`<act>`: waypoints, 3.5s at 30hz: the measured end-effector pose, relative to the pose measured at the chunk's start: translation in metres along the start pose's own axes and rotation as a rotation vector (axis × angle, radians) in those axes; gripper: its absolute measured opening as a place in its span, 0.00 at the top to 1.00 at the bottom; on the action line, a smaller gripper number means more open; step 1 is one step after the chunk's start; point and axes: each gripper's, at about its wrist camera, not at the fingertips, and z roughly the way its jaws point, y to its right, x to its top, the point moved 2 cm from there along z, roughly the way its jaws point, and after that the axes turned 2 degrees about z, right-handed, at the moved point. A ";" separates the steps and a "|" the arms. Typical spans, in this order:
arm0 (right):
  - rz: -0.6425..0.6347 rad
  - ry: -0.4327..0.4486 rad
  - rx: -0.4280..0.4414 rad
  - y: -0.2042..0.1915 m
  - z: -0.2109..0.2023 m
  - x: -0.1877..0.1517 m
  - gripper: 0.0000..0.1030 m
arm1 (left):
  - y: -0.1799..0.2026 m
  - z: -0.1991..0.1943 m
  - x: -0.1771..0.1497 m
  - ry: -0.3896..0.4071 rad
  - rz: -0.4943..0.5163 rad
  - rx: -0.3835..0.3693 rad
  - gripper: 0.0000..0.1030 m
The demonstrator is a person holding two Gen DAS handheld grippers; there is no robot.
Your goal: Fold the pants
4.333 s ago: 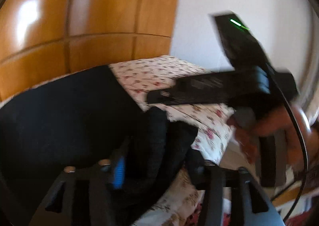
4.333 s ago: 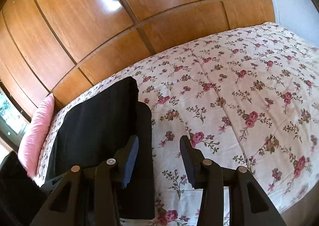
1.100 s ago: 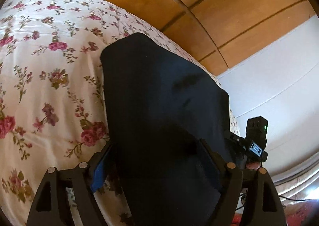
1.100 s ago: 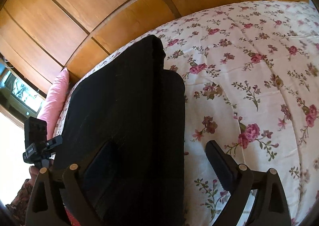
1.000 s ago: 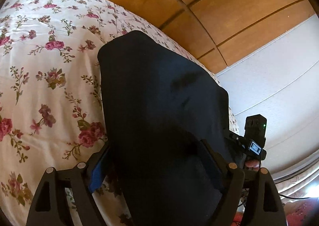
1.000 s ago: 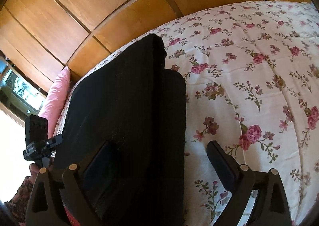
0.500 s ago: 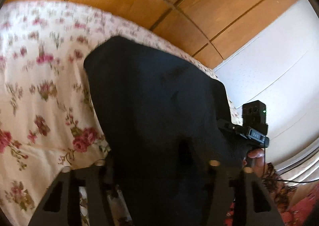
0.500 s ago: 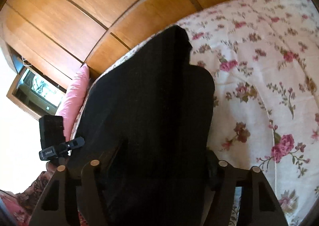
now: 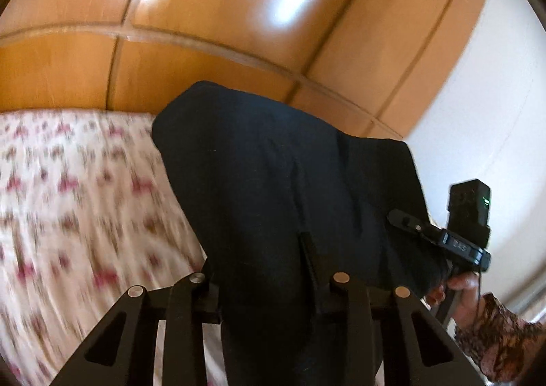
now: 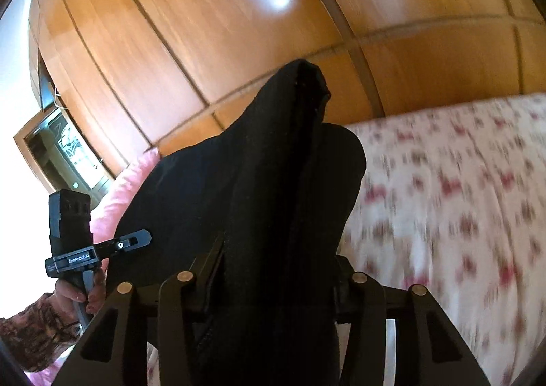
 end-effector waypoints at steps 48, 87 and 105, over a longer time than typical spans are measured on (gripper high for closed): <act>-0.299 0.186 -0.603 -0.065 0.055 -0.036 0.00 | 0.013 0.010 -0.059 0.323 0.025 0.602 0.31; -0.263 0.336 -0.661 -0.094 0.001 -0.090 0.01 | 0.065 -0.016 -0.095 0.389 0.181 0.552 0.32; -0.235 0.333 -0.660 -0.090 -0.001 -0.090 0.01 | 0.064 -0.016 -0.095 0.385 0.185 0.535 0.32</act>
